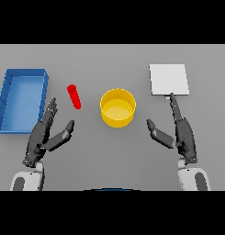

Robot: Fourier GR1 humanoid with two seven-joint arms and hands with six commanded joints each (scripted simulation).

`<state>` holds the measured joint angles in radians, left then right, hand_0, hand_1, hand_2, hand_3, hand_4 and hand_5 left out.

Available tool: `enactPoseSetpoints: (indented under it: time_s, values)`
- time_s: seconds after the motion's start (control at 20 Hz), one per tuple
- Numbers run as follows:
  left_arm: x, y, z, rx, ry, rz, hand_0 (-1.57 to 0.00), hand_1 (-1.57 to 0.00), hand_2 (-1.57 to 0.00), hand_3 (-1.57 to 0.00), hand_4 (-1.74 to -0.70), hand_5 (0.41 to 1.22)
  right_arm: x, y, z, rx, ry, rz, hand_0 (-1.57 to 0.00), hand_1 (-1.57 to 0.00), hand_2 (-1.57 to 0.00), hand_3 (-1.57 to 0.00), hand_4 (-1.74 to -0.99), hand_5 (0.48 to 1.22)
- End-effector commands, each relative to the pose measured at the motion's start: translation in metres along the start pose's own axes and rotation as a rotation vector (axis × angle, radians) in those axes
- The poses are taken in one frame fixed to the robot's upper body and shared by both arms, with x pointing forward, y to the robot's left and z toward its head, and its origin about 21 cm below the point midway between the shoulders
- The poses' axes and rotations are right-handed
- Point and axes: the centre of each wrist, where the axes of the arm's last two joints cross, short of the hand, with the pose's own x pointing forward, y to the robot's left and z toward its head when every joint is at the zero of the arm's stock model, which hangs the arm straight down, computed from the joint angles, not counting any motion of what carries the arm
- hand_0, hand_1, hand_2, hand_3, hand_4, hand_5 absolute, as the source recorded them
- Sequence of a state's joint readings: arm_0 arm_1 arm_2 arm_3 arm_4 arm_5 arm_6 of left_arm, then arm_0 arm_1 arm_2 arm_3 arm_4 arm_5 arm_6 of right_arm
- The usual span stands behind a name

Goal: Pick up the red beaker and tilt it to pour out 1 green nut into yellow bowl. Pick up the yellow bowl and place it on the metallic measuring scale.

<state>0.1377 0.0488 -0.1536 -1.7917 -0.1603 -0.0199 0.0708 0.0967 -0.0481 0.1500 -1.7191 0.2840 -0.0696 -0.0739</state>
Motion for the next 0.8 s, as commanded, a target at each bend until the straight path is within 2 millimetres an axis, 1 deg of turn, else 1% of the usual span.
enactPoseSetpoints:
  time_s: [0.0, 0.05, 0.1, 0.2, 0.25, 0.3, 0.35, 0.45, 0.55, 0.6, 0.65, 0.7, 0.75]
  values:
    - [-0.003, 0.002, 0.0, -0.006, 0.019, -0.009, 0.0, 0.0, 0.0, 0.0, -1.14, 0.65, -0.001, 0.001, -0.001, 0.008, 0.006, -0.004, 0.0, 0.0, 0.0, 0.0, -1.131, 0.607]
    - [-0.008, 0.0, -0.003, -0.006, 0.038, -0.014, 0.0, 0.0, 0.0, 0.0, -1.14, 0.649, -0.001, 0.0, -0.003, 0.011, 0.003, -0.008, 0.0, 0.0, 0.0, 0.0, -1.147, 0.614]
    - [-0.008, -0.004, -0.011, -0.013, 0.05, -0.012, 0.0, 0.0, 0.0, 0.0, -1.14, 0.648, 0.001, -0.001, -0.003, 0.017, -0.015, -0.019, 0.0, 0.0, 0.0, 0.0, -1.163, 0.624]
    - [-0.011, -0.003, -0.02, -0.016, 0.067, -0.006, 0.0, 0.0, 0.0, 0.0, -1.14, 0.643, 0.0, -0.004, -0.002, 0.028, 0.002, -0.045, 0.0, 0.0, 0.0, 0.0, -1.189, 0.626]
    - [-0.015, -0.004, -0.029, -0.019, 0.087, -0.001, 0.0, 0.0, 0.0, 0.0, -1.16, 0.645, -0.002, -0.005, -0.001, 0.033, 0.013, -0.052, 0.0, 0.0, 0.0, 0.0, -1.197, 0.627]
    - [-0.022, 0.0, -0.036, -0.015, 0.093, -0.006, 0.0, 0.0, 0.0, 0.0, -1.17, 0.648, -0.002, -0.005, 0.0, 0.034, -0.002, -0.062, 0.0, 0.0, 0.0, 0.0, -1.209, 0.627]
    - [-0.023, 0.0, -0.045, -0.017, 0.093, -0.008, 0.0, 0.0, 0.0, 0.0, -1.18, 0.65, -0.003, -0.004, -0.002, 0.032, -0.003, -0.064, 0.0, 0.0, 0.0, 0.0, -1.215, 0.628]
    - [-0.031, 0.0, -0.061, -0.026, 0.103, -0.033, 0.0, 0.0, 0.0, 0.0, -1.18, 0.644, -0.004, -0.003, -0.004, 0.033, -0.002, -0.073, 0.0, 0.0, 0.0, 0.0, -1.22, 0.626]
    - [-0.033, 0.0, -0.076, -0.032, 0.095, -0.033, 0.0, 0.0, 0.0, 0.0, -1.18, 0.637, -0.002, -0.006, -0.003, 0.032, -0.004, -0.077, 0.0, 0.0, 0.0, 0.0, -1.229, 0.626]
    - [-0.033, -0.003, -0.083, -0.041, 0.087, -0.034, 0.0, 0.0, 0.0, 0.0, -1.18, 0.636, -0.004, -0.001, -0.002, 0.038, -0.003, -0.078, 0.0, 0.0, 0.0, 0.0, -1.229, 0.626]
    - [-0.035, -0.004, -0.088, -0.047, 0.08, -0.036, 0.0, 0.0, 0.0, 0.0, -1.18, 0.637, -0.002, 0.0, -0.005, 0.037, -0.004, -0.077, 0.0, 0.0, 0.0, 0.0, -1.227, 0.625]
    - [-0.038, -0.005, -0.089, -0.053, 0.069, -0.038, 0.0, 0.0, 0.0, 0.0, -1.19, 0.641, 0.0, -0.004, -0.006, 0.03, -0.007, -0.06, 0.0, 0.0, 0.0, 0.0, -1.222, 0.626]
    - [-0.038, -0.008, -0.094, -0.058, 0.063, -0.037, 0.0, 0.0, 0.0, 0.0, -1.2, 0.646, -0.001, -0.008, -0.001, 0.037, -0.012, -0.055, 0.0, 0.0, 0.0, 0.0, -1.218, 0.626]
